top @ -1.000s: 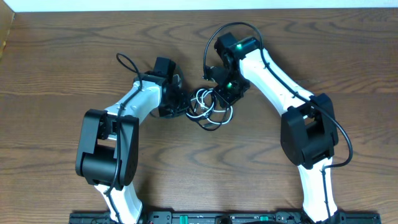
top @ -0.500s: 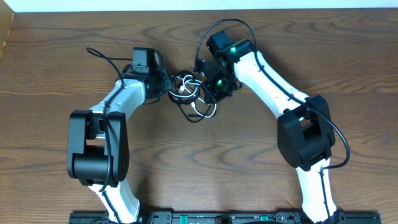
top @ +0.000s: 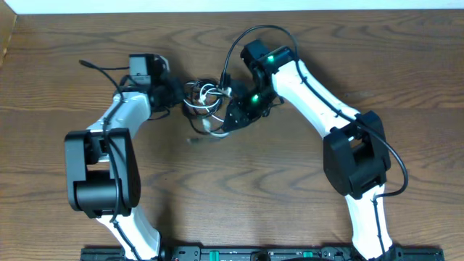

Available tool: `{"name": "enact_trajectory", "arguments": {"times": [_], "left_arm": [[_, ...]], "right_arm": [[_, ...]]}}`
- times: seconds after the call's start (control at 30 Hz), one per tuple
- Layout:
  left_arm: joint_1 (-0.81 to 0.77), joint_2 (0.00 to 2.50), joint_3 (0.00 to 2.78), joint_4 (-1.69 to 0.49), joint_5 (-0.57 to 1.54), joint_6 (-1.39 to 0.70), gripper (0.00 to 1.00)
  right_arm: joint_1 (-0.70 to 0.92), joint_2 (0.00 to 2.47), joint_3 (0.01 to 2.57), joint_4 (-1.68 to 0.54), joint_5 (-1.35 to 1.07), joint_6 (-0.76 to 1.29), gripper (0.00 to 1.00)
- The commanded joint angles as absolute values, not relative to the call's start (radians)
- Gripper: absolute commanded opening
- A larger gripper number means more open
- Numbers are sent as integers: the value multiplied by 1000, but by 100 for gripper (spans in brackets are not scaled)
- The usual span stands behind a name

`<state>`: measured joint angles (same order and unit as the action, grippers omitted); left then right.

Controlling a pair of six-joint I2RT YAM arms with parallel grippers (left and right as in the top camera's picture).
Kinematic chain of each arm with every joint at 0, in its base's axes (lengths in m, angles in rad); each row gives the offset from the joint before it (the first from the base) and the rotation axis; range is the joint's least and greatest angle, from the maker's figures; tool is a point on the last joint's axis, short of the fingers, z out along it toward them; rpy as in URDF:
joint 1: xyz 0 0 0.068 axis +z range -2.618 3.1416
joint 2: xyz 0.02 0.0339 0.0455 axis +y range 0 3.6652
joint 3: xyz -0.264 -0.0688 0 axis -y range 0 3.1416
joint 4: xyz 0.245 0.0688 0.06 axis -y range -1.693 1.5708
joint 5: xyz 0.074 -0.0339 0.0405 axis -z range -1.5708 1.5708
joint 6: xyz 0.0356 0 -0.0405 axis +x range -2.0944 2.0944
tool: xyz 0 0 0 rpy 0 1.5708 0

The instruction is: Untangle cables

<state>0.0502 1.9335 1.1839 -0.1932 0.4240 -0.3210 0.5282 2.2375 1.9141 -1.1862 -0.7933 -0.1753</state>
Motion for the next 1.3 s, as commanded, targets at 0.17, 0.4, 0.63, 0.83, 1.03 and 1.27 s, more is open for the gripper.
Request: {"name": "enact_trajectory", "arguments": {"times": [0.17,0.4,0.63,0.83,1.03,1.27], "left_arm": [[78,1934,1182,-199,524,-334,8],[78,1934,1182,-223,524,-335,58],[68,1936,1182,-269,476,-334,63],[27,1943,1182,-260,454,-334,54],[-15,1944,1182,-271,326,-358,51],[-35,1969,1182,-255,323,-365,43]], "right_arm": [[525,2209,1920,-1114,-630,-101,66],[573,2215,1908,-966,-609,44,18],[637,2259,1891,-850,-522,151,1],[669,2340,1890,-772,-519,185,1],[669,2406,1890,-744,-443,238,1],[672,2441,1889,-783,-458,292,1]]}}
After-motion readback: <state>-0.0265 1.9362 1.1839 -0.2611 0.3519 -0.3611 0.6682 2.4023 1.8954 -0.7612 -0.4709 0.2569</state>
